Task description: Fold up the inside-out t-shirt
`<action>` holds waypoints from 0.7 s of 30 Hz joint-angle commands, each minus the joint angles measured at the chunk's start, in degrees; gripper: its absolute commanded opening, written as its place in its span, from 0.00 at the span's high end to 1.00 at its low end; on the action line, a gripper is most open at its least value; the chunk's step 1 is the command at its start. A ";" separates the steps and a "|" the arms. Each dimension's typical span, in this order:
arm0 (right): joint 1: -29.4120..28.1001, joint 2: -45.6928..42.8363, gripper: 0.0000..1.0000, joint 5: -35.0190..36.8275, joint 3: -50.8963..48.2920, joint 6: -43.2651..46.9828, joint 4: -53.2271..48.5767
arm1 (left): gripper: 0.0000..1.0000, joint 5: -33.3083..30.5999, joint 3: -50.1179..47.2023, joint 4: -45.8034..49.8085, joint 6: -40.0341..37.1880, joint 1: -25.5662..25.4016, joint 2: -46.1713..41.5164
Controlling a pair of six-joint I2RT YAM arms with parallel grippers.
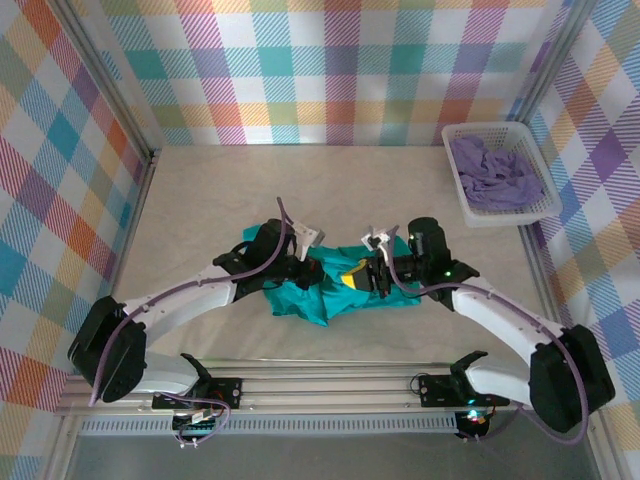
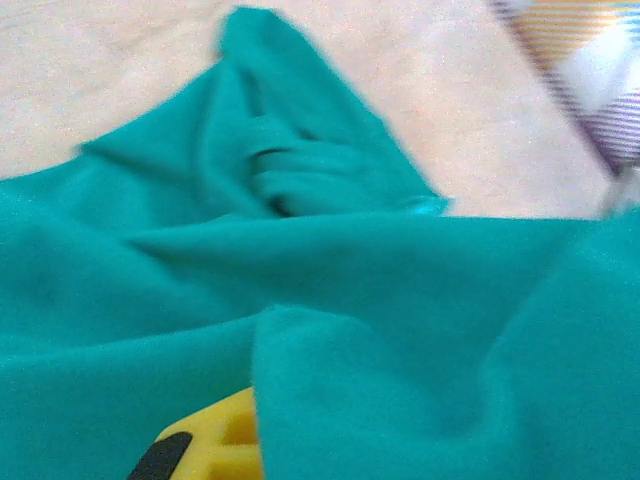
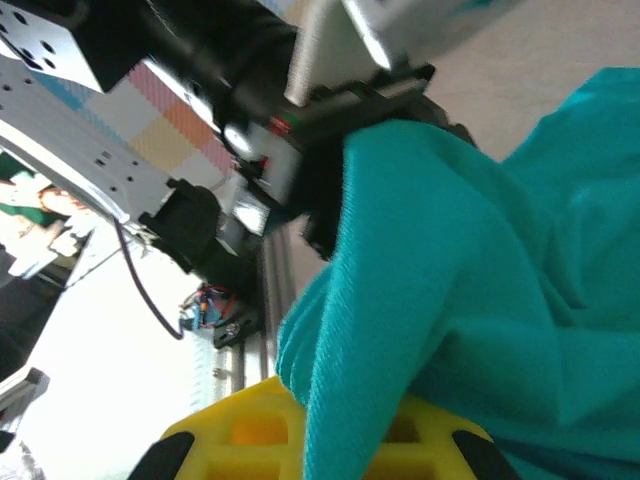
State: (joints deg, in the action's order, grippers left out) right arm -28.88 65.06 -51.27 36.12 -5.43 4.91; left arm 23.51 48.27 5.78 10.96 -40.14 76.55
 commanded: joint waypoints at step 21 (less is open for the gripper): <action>-1.39 2.85 0.62 34.23 8.69 -2.25 -19.43 | 1.00 23.30 -7.64 -18.68 10.43 4.32 -11.23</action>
State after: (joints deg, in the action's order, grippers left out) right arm -30.00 67.88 -26.24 41.25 -8.12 -5.72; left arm 45.43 40.84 -7.49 18.70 -36.64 66.15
